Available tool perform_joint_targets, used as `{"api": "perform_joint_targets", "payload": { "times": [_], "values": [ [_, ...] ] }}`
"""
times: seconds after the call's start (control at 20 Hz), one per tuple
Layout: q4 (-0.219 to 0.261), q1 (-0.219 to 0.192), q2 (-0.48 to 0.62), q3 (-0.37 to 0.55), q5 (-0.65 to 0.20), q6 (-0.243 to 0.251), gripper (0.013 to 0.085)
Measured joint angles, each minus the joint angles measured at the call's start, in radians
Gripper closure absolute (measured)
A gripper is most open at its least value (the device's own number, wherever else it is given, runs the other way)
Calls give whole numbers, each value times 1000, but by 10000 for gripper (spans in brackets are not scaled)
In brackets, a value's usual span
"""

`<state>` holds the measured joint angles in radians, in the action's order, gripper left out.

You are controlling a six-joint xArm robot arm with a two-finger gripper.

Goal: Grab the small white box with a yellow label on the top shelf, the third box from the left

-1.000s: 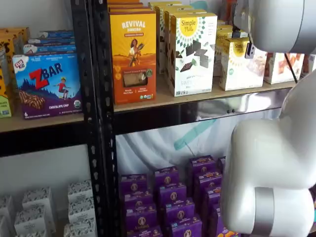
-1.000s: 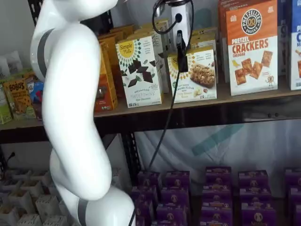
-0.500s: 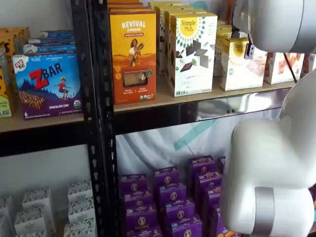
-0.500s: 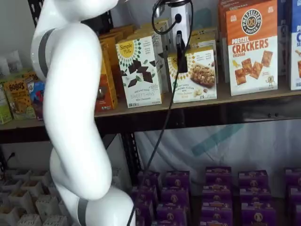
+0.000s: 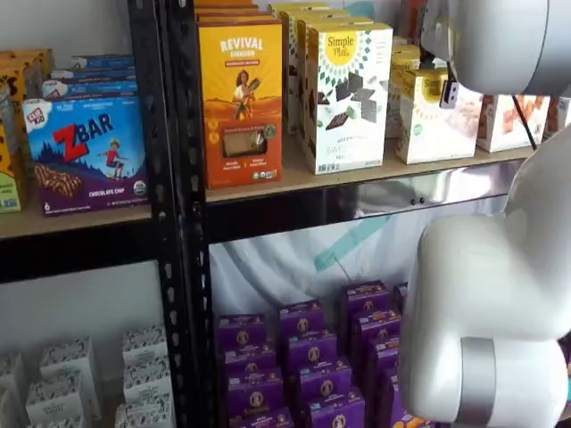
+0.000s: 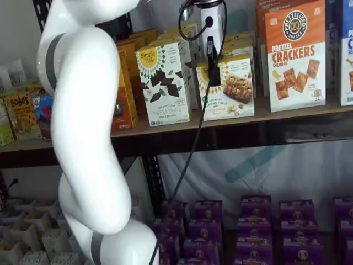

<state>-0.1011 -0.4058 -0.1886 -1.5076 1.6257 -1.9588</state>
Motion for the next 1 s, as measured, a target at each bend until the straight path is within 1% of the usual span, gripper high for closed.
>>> {"api": "perform_joint_targets", "payload": {
  "times": [0.05, 0.1, 0.15, 0.2, 0.25, 0.3, 0.9, 0.95, 1.0],
  "values": [
    [0, -1, -1, 1, -1, -1, 250],
    [-1, -3, -2, 4, -3, -3, 290],
    [-2, -4, -2, 5, -4, -3, 290],
    [-2, -5, -3, 6, -5, -5, 330],
    [-3, -6, -3, 6, -4, -6, 330],
    [-3, -7, -3, 5, -3, -7, 370],
    [-5, -21, -4, 2, 0, -20, 370],
    [-5, -22, -3, 1, 2, -21, 410],
    [-5, -22, -3, 0, 3, -21, 410]
  ]
}}
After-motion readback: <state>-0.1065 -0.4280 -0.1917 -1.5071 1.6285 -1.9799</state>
